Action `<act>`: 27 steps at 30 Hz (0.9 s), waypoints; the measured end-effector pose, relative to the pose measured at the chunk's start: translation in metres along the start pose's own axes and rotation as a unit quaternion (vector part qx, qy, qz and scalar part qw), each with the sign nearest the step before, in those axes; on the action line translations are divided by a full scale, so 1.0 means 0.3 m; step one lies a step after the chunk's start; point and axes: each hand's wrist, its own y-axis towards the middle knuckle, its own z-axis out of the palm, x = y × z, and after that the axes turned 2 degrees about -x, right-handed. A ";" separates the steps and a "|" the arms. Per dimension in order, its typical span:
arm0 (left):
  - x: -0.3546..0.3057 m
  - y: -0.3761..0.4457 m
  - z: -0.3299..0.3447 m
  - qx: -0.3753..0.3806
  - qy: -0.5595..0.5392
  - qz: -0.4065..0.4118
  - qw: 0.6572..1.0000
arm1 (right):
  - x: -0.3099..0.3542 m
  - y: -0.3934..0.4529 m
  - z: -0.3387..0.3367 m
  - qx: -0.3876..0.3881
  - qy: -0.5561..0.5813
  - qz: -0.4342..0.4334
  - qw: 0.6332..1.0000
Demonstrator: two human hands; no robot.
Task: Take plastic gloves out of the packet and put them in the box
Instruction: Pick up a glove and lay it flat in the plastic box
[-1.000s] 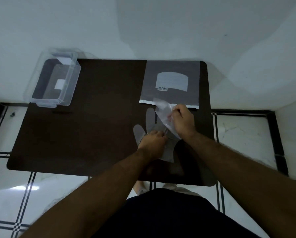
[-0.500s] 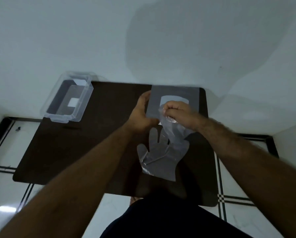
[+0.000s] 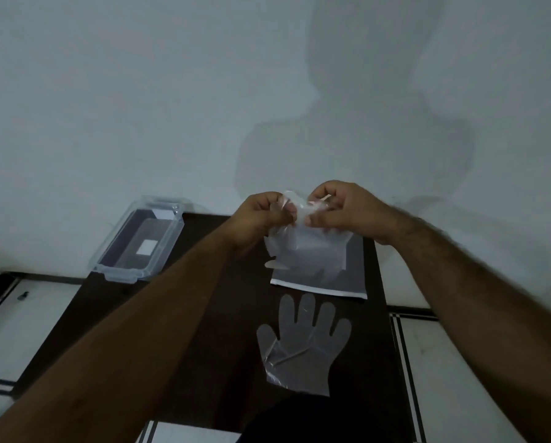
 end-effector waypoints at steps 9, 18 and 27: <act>-0.061 -0.088 -0.144 -0.047 -0.037 -0.006 0.998 | 0.059 0.020 0.064 -0.068 0.017 -0.012 0.997; -0.179 -0.147 -0.366 -0.084 0.108 0.030 0.990 | 0.213 0.101 0.153 -0.075 -0.010 -0.057 0.995; -0.276 -0.212 -0.582 -0.160 0.183 0.041 0.969 | 0.332 0.283 0.290 -0.089 0.028 -0.066 0.993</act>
